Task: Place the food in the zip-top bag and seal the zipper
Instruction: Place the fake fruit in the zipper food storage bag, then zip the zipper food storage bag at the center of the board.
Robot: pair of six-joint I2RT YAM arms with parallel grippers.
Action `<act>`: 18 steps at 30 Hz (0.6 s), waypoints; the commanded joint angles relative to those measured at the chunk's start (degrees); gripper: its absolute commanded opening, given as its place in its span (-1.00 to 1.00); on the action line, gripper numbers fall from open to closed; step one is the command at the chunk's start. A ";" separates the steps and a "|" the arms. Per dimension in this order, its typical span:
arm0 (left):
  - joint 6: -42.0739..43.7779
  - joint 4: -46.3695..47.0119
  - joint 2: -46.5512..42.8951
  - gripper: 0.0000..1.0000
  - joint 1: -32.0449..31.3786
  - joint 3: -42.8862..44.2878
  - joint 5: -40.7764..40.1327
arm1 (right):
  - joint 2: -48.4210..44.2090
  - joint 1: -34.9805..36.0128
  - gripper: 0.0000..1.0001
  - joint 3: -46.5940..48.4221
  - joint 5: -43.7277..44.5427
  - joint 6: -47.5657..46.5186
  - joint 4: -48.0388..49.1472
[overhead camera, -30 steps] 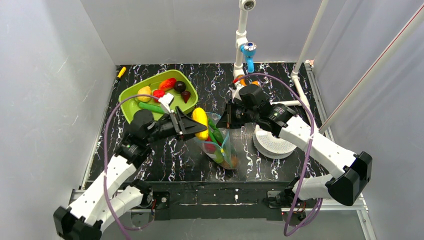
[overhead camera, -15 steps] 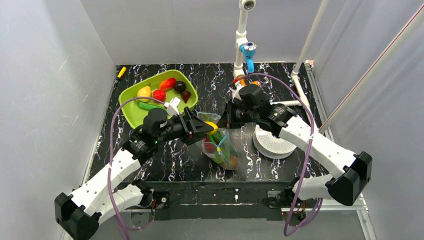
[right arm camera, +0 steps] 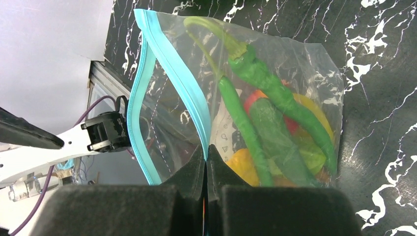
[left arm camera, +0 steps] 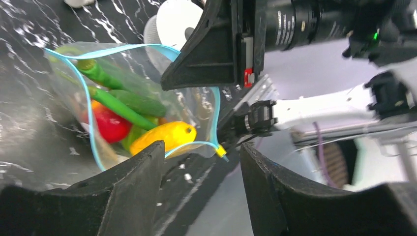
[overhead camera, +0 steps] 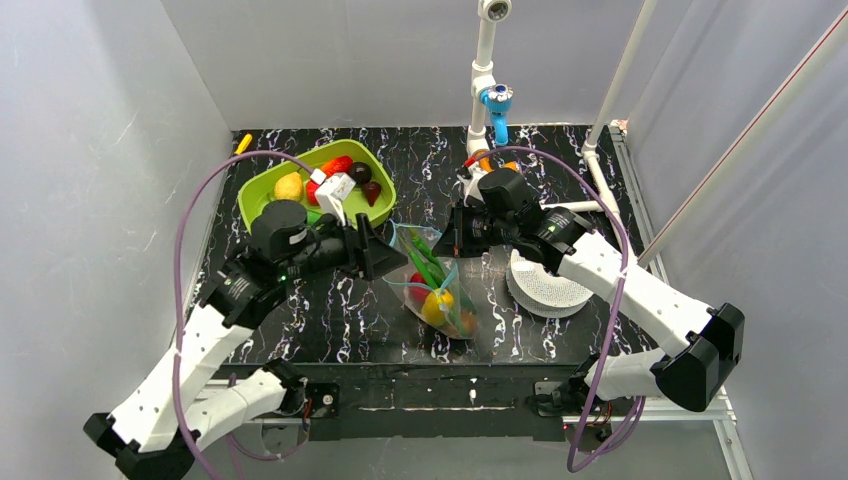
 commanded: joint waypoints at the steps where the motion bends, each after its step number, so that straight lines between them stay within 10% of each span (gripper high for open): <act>1: 17.55 -8.20 -2.74 0.09 -0.19 1.08 -4.69 | -1.41 -0.12 -0.97 0.81 -3.12 -2.54 2.07; 12: 8.37 -7.99 2.06 0.11 -0.24 -2.04 -16.27 | -1.25 -0.01 -0.97 1.09 -5.41 -4.85 1.29; 18: 7.14 -3.75 6.33 -0.20 -0.24 -3.54 -12.09 | -0.79 0.12 -0.97 1.86 -6.84 -5.86 0.99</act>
